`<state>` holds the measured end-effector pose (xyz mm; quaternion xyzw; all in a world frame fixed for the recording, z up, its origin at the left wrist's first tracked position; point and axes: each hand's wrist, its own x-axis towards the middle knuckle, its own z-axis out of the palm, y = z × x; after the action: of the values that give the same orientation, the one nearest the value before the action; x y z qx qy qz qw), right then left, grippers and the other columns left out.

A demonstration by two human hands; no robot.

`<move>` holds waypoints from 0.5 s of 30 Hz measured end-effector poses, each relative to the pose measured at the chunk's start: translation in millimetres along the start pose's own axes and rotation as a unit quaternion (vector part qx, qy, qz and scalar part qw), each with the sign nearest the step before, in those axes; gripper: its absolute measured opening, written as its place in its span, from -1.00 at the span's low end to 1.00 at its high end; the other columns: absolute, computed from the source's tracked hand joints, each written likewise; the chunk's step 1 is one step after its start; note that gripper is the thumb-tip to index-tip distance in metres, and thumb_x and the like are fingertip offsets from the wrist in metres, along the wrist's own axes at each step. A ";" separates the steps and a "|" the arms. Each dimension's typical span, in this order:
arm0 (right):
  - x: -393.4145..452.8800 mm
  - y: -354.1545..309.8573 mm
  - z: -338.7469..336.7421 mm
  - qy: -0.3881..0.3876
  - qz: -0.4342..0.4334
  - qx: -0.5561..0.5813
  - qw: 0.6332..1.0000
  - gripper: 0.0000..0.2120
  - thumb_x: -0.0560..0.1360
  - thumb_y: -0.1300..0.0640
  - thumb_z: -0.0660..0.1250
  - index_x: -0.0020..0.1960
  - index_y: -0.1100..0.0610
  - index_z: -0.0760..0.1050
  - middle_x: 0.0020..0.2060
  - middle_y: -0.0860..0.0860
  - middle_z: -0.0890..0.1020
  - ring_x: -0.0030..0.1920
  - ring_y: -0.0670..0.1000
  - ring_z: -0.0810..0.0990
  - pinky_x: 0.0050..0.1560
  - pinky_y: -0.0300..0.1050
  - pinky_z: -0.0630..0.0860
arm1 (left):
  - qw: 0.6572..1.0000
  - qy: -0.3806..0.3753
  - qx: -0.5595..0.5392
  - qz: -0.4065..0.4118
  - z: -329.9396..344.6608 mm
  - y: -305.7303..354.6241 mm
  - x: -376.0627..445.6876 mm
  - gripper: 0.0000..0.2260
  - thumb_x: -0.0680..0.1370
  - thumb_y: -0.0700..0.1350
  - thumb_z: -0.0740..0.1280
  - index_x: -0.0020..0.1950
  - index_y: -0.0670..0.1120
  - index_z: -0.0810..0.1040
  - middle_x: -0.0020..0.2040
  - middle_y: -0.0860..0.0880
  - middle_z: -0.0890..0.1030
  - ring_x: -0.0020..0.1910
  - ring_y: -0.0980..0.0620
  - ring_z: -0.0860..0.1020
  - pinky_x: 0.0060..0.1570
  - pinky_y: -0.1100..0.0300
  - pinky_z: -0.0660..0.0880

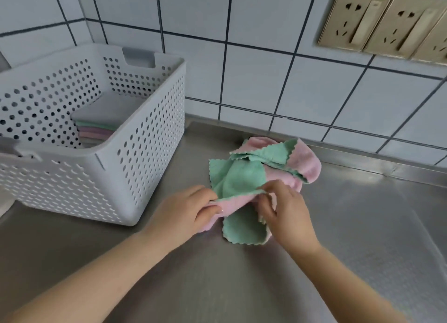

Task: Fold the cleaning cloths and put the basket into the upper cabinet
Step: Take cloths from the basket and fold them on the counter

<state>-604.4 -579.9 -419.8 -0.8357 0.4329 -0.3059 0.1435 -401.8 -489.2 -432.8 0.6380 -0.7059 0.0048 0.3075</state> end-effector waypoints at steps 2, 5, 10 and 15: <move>8.2 -0.1 -14.1 0.007 -0.005 0.008 1.000 -0.84 0.55 0.10 0.20 0.06 0.12 0.47 -0.13 0.02 0.64 -0.12 0.07 0.58 -0.15 0.01 0.52 | 0.997 0.018 0.038 0.066 2.2 -3.3 1.8 -0.77 0.50 0.12 0.22 -0.11 -0.02 0.52 -0.24 0.08 0.52 -0.41 0.05 0.46 -0.48 0.23 0.36; 19.7 3.3 -31.0 0.038 -0.062 -0.031 0.997 -0.83 0.58 0.13 0.17 0.12 0.09 0.47 -0.11 0.03 0.64 -0.15 0.07 0.57 -0.16 0.00 0.53 | 0.994 0.038 0.067 0.079 1.5 -8.2 8.8 -0.78 0.50 0.08 0.22 -0.07 -0.03 0.55 -0.16 0.08 0.54 -0.37 0.04 0.52 -0.43 0.22 0.44; 15.5 1.8 -55.6 0.099 -0.148 -0.085 0.980 -0.80 0.55 0.25 0.19 0.14 0.13 0.47 0.01 0.04 0.59 -0.05 0.12 0.54 -0.12 -0.02 0.48 | 0.991 0.112 0.066 0.015 -27.4 -1.9 10.1 -0.84 0.52 -0.18 0.28 0.07 -0.05 0.57 -0.06 0.06 0.56 -0.13 0.05 0.54 -0.16 0.11 0.47; -21.5 -38.6 -85.0 0.117 -0.145 -0.127 0.974 -0.68 0.46 0.37 0.18 0.16 0.16 0.50 0.06 0.07 0.54 -0.02 0.14 0.54 -0.15 -0.08 0.44 | 0.987 0.147 0.064 -0.016 -72.5 29.4 -13.0 -0.82 0.56 -0.17 0.19 0.11 -0.06 0.53 -0.02 0.01 0.59 -0.11 0.00 0.52 -0.16 0.12 0.42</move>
<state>-643.3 -537.8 -343.1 -0.8593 0.3562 -0.3617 -0.0617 -397.4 -443.2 -368.3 0.6598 -0.6411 0.1393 0.3664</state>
